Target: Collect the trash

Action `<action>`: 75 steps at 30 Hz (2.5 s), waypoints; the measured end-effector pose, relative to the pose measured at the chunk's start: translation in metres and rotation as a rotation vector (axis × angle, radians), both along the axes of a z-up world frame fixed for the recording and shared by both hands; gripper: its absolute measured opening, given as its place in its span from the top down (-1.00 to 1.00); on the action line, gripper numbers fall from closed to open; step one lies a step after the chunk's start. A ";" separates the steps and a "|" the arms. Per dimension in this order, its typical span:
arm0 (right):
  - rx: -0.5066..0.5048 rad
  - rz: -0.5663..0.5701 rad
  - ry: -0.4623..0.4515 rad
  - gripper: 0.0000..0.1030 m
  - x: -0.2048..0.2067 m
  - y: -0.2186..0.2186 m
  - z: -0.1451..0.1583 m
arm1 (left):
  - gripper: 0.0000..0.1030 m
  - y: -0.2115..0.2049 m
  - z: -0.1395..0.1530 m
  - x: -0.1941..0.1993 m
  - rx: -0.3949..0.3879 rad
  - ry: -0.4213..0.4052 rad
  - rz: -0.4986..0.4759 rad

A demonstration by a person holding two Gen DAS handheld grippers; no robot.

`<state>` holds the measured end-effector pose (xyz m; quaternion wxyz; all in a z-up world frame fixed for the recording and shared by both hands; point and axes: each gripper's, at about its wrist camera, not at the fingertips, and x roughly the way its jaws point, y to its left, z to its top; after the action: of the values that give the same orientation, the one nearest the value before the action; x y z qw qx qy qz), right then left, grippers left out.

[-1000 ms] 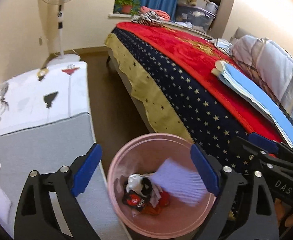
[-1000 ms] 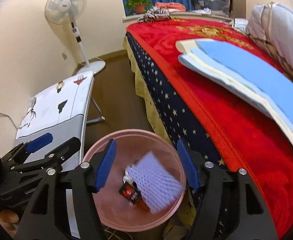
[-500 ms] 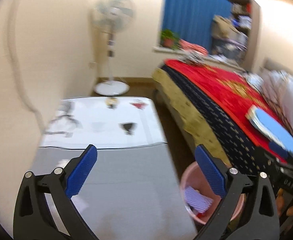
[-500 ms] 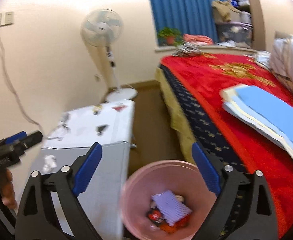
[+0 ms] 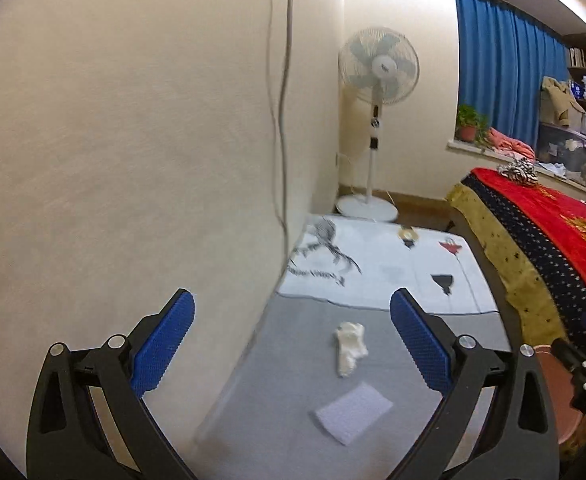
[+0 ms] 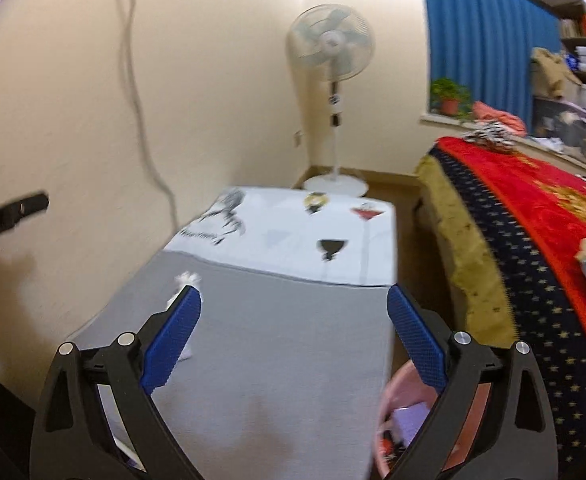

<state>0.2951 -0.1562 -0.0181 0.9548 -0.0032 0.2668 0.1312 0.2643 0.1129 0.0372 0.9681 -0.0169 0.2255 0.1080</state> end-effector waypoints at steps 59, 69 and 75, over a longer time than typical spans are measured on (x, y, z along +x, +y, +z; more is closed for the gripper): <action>0.018 -0.167 0.073 0.85 -0.020 -0.075 -0.003 | -0.66 -0.006 -0.157 0.025 -0.164 -0.001 -0.196; -0.006 -0.142 0.066 0.85 -0.016 -0.073 -0.008 | -0.17 -0.010 -0.207 0.038 -0.169 0.140 -0.264; -0.014 -0.120 0.067 0.85 -0.013 -0.066 -0.010 | 1.00 -0.016 -0.217 0.047 -0.158 0.204 -0.300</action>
<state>0.2822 -0.2222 -0.0284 0.9515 0.0105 0.2990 0.0719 0.3113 0.0968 -0.1800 0.9411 -0.0483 0.3301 -0.0544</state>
